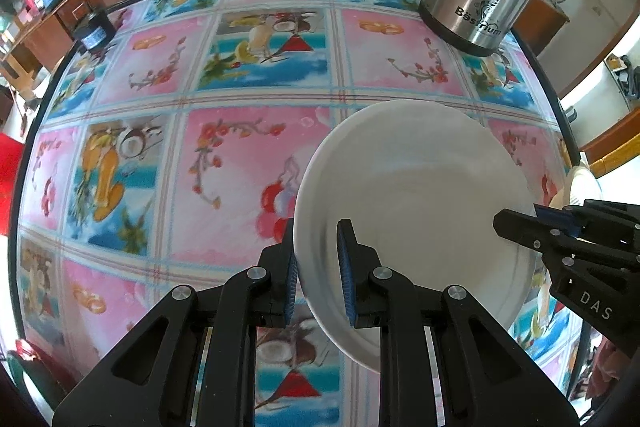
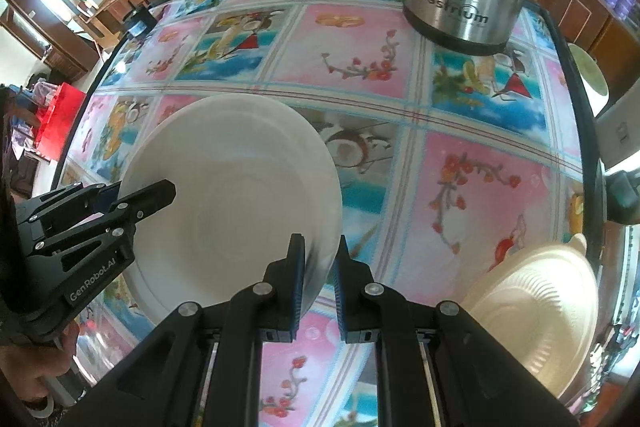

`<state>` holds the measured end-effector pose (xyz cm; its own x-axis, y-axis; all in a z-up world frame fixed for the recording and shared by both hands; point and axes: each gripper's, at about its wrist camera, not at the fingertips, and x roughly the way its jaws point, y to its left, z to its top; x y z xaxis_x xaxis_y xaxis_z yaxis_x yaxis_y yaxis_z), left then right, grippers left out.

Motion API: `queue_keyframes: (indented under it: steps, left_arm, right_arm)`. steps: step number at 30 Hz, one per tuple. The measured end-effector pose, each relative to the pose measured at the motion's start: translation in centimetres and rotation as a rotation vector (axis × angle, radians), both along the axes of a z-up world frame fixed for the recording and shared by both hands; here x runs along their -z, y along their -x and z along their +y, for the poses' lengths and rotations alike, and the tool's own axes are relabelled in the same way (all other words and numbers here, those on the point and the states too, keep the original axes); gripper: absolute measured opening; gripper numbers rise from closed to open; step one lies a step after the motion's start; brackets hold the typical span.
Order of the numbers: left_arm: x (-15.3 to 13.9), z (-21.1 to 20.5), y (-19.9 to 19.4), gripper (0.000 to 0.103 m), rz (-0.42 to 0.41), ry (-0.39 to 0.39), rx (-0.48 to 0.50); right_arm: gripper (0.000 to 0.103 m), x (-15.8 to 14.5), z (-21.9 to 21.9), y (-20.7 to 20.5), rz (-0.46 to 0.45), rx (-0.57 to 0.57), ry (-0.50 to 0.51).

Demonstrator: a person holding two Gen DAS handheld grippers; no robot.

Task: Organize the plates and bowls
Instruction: 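Close the left gripper on the white plate rim and lift it, then carry the white plate with the left gripper toward the green bowl stack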

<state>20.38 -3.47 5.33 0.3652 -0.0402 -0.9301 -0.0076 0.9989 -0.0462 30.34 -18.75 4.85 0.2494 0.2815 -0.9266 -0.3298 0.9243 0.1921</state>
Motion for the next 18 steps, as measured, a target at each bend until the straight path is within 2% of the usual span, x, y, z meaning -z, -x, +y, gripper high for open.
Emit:
queue_keyframes:
  steps: [18]
  left_arm:
    - [-2.1, 6.6, 5.2, 0.018, -0.019, 0.005, -0.047]
  right_arm:
    - [0.015, -1.5, 6.7, 4.1, 0.001, -0.051, -0.004]
